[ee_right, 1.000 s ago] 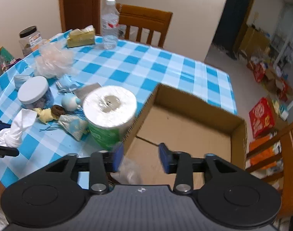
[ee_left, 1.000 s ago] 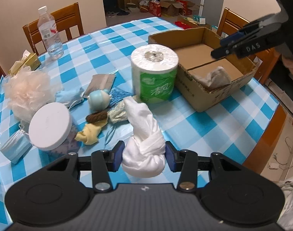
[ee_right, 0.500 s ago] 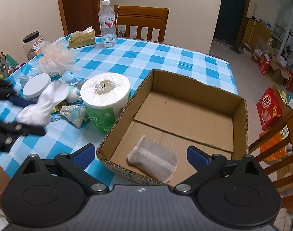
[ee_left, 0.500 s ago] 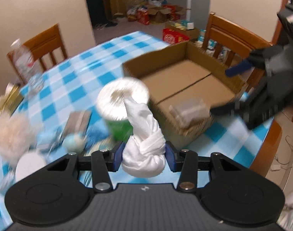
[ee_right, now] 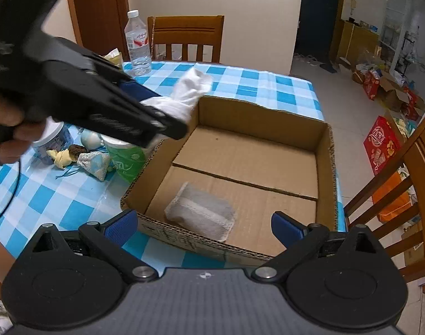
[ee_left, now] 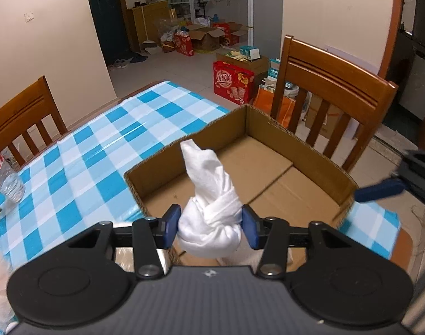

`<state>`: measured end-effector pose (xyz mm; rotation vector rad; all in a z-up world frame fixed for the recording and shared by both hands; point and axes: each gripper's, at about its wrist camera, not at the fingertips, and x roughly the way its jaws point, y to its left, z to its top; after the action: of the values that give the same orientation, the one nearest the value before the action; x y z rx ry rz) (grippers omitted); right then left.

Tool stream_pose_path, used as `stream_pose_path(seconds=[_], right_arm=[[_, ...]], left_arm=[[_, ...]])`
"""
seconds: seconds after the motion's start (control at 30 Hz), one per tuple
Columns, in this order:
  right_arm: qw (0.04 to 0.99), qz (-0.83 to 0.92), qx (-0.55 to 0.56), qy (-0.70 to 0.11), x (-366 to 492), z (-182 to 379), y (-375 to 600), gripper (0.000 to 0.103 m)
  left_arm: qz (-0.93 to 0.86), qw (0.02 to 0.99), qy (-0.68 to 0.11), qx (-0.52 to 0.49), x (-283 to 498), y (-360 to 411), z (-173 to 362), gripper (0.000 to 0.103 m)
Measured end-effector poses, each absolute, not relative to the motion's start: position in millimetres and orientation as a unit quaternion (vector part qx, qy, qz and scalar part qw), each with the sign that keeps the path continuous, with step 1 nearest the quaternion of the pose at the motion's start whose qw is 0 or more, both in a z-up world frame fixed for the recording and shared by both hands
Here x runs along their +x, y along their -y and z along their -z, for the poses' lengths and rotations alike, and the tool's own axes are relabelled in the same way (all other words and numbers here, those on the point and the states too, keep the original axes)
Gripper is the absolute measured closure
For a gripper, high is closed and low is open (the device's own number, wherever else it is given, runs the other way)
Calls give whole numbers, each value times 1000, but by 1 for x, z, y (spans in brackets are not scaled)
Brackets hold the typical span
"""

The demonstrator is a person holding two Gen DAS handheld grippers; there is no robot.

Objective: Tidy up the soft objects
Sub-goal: 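Lower the white knotted cloth into the box and open the left gripper, then move both tools back over the table toward the mask and sachet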

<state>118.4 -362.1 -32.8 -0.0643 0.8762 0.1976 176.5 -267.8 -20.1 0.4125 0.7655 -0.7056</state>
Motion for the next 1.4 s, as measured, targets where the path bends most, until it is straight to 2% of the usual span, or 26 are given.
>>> stream_pose_path(seconds=[0.03,0.07,0.1,0.53,0.83,1.4], right_arm=[[901,-94,-30,-422,118,32,364,0],[902,-92,-29,-421,118,32,365,0],[902,-91,-29,-420,118,32,366,0],[900,-90,-30,-425,126,42,357,0],[899,-106,-50,-421,129,41,336,0],[894,-105,-50,-432,138,44,253,0]], left_arm=[[328,851,-361,196,179,270,25,28],[318,856,-358,195,180,270,29,10],[309,862,-353,192,180,269,33,8],[243,893,-351,141,147,219,32,3],[202,899,-377,91,122,179,34,3],[180,892,-405,96,109,61,46,3]])
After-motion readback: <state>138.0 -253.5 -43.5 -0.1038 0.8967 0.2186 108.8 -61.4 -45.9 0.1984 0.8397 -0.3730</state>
